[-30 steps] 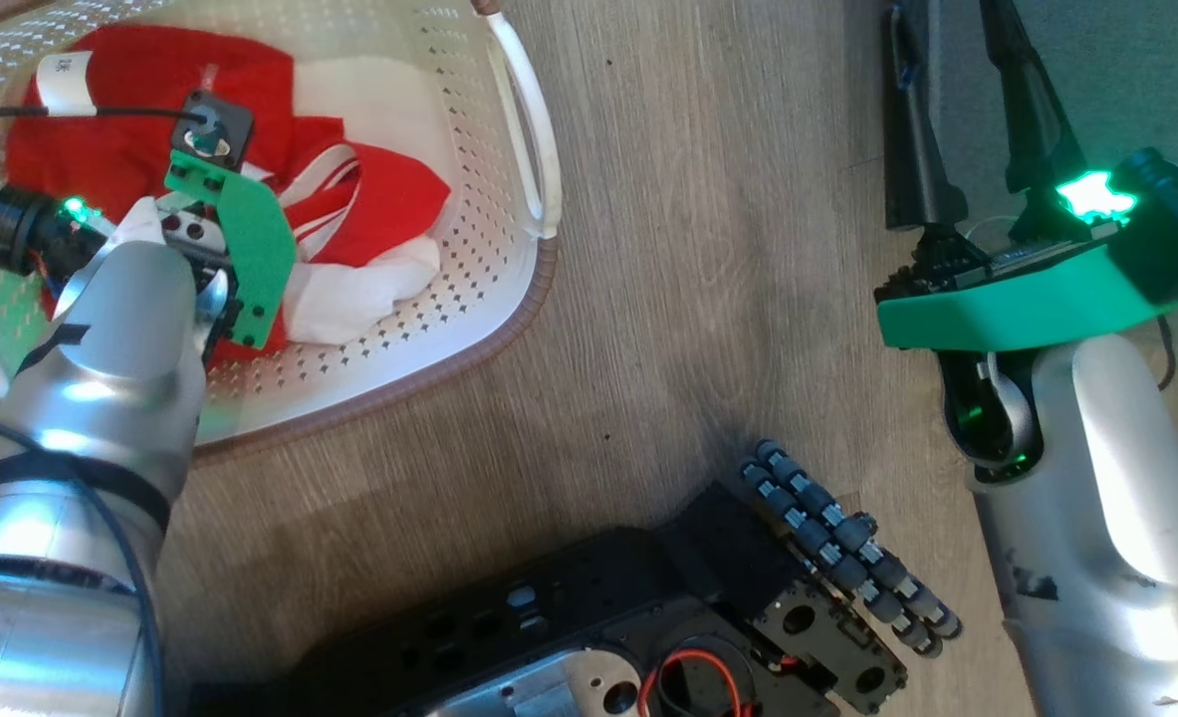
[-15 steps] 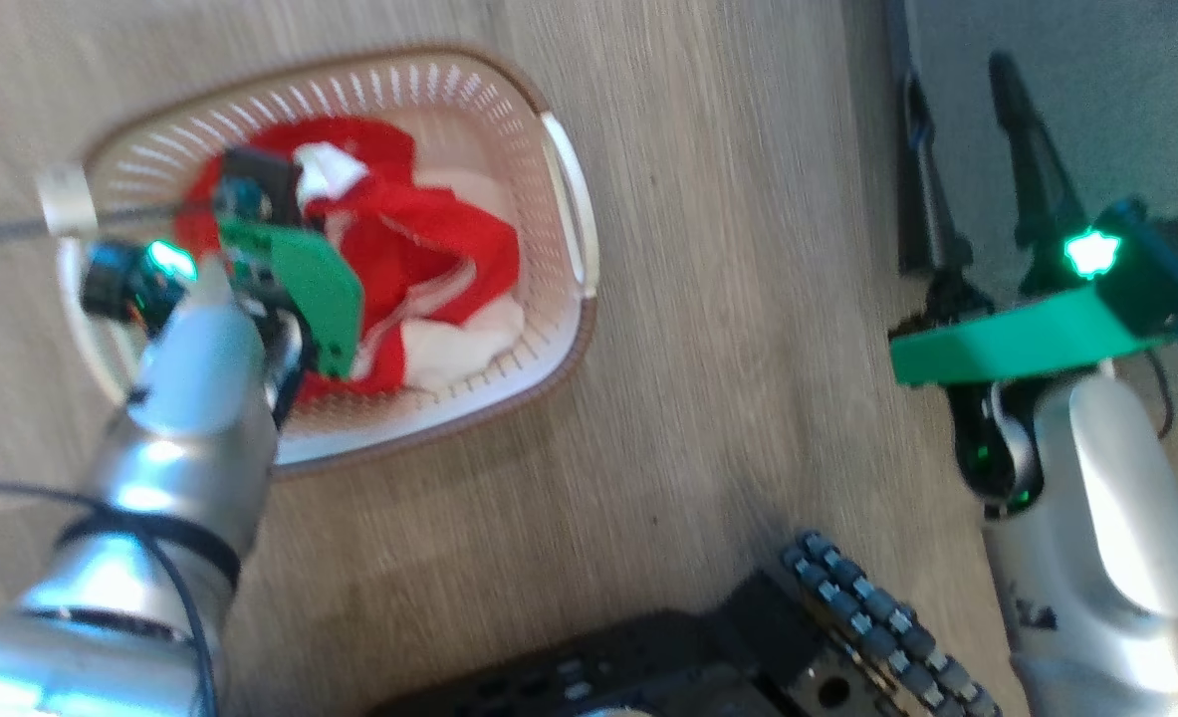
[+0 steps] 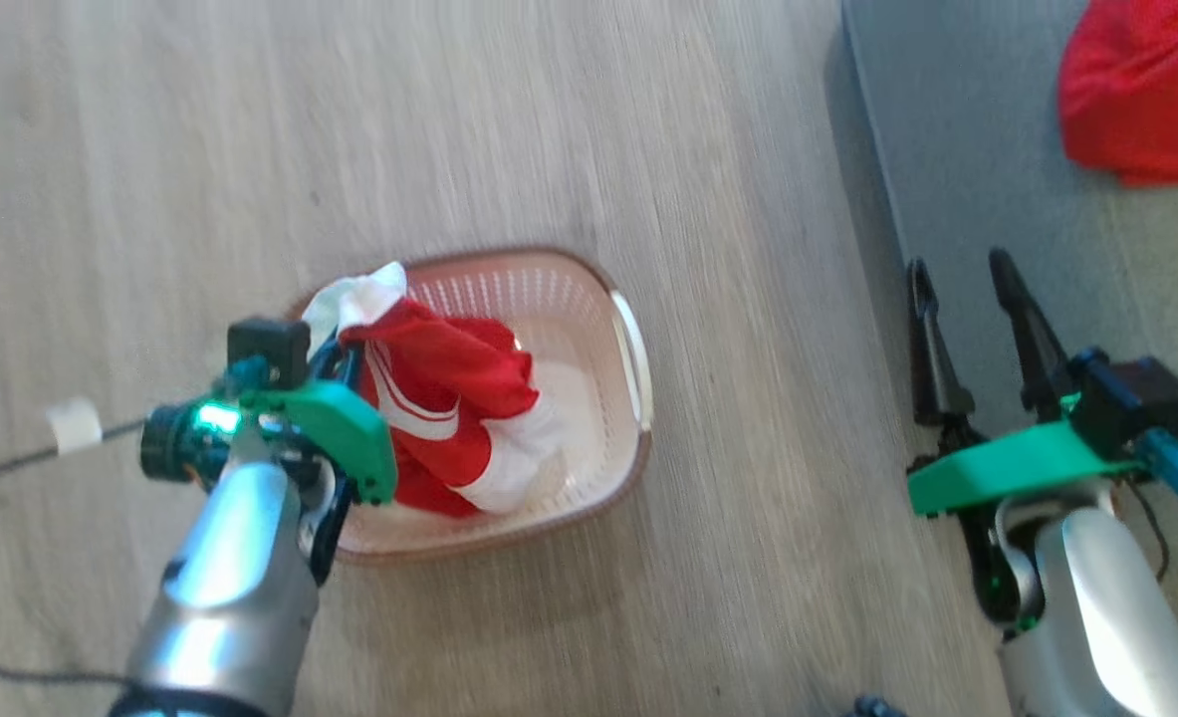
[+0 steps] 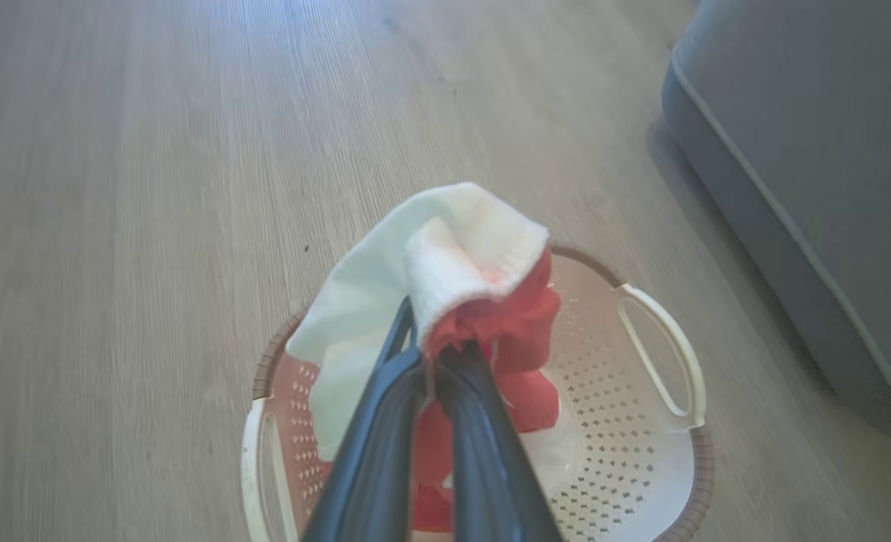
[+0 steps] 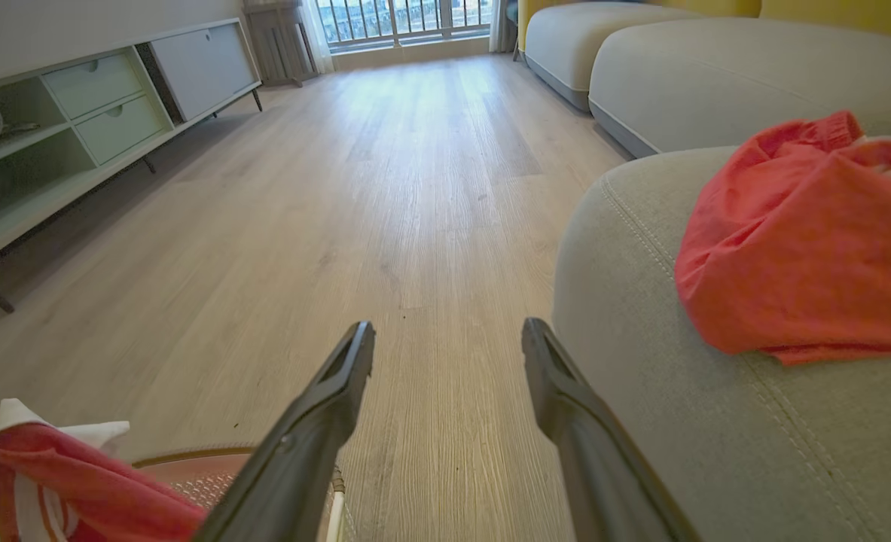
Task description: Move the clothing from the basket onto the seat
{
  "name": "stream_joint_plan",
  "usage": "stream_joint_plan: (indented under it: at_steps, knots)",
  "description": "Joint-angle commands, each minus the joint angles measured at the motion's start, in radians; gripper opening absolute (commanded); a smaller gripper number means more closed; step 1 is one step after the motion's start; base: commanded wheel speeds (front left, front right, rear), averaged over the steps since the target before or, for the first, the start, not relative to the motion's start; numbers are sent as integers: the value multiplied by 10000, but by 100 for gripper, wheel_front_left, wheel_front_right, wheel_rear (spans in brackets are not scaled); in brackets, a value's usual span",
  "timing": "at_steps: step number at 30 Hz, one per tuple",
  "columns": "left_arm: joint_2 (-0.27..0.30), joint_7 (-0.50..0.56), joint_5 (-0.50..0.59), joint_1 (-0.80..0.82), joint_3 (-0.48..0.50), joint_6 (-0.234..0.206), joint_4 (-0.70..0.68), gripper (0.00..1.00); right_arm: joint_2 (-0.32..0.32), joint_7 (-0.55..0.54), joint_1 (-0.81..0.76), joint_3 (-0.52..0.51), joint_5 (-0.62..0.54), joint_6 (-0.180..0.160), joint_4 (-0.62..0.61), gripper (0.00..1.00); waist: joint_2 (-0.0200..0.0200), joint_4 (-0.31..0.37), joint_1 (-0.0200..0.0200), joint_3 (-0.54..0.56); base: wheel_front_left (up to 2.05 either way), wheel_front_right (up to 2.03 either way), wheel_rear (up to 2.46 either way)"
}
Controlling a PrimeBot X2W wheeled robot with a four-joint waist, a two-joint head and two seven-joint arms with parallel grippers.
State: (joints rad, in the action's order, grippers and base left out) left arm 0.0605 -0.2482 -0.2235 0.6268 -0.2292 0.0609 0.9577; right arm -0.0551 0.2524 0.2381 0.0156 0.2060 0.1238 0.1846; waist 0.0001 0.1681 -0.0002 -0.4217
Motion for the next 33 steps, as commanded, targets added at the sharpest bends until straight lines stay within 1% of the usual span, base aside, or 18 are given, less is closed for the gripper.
stream_joint_plan:
  at_steps: [1,4,5,10,14,17,25,33]
  knots:
    - [248,-132,-87,-544,395,-129,-803,0,49,93,-255,127,-102,69,-211,100,-1,-567,2,1262,0,0,0]
    - [321,-133,-87,-1453,612,-340,-2053,0,49,93,-559,58,-162,69,-117,100,-1,-677,2,1804,0,0,0]
    - [321,-133,-87,-1453,612,-340,-2053,0,49,93,-559,58,-162,69,-117,100,-1,-677,2,1804,0,0,0]
    - [386,-134,-96,-2879,938,-616,-3949,0,-2,93,-1001,15,-226,69,4,100,-1,-760,2,2506,0,0,0]
    - [351,-134,-162,-3791,1150,-742,-5212,0,-140,93,-1348,-54,-344,69,144,100,-1,-870,2,3018,0,0,0]
    - [312,-134,-157,-4341,1188,-795,-5874,0,-315,93,-1622,-48,-404,69,294,100,-1,-984,2,3402,0,0,0]
    - [377,-135,-158,-5260,1369,-994,-6751,0,-607,93,-2061,140,-503,69,696,100,-1,-1094,2,4178,0,0,0]
    - [453,-135,-233,-5404,1446,-1104,-7025,0,-665,93,-2051,370,-499,69,789,100,-1,-1211,2,4281,0,0,0]
